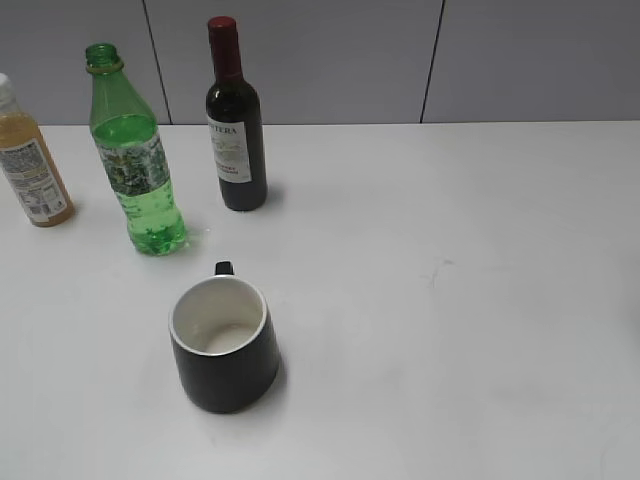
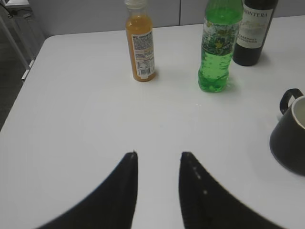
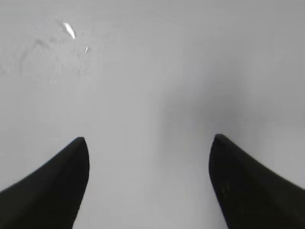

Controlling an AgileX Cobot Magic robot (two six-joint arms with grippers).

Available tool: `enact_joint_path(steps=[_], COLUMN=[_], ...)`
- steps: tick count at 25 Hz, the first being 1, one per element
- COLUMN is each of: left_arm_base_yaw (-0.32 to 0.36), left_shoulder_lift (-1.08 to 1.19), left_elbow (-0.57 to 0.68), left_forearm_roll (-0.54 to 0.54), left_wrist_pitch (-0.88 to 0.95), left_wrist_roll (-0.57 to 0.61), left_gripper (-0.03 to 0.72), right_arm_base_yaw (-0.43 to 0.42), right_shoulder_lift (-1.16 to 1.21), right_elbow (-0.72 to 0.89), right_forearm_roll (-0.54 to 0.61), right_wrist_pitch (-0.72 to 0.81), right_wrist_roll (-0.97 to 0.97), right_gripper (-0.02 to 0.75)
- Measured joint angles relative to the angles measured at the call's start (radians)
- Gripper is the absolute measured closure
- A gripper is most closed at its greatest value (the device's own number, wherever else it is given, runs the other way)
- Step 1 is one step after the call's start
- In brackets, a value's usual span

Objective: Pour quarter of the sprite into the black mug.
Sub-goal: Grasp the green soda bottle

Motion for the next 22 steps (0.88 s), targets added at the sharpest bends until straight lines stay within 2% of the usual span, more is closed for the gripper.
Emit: enact_joint_path(steps=[7, 22], left_arm_base_yaw=[0.0, 0.0], left_shoulder_lift=[0.0, 0.0], left_elbow=[0.0, 0.0], left_forearm_roll=[0.0, 0.0], left_wrist_pitch=[0.0, 0.0], left_wrist_roll=[0.0, 0.0], left_gripper=[0.452, 0.452], right_arm_base_yaw=[0.0, 0.0], right_shoulder_lift=[-0.287, -0.885], right_elbow=[0.288, 0.763], right_forearm_roll=[0.012, 0.041], right_wrist_pitch=[-0.034, -0.096], right_wrist_roll=[-0.004, -0.005], right_gripper=[0.153, 0.153])
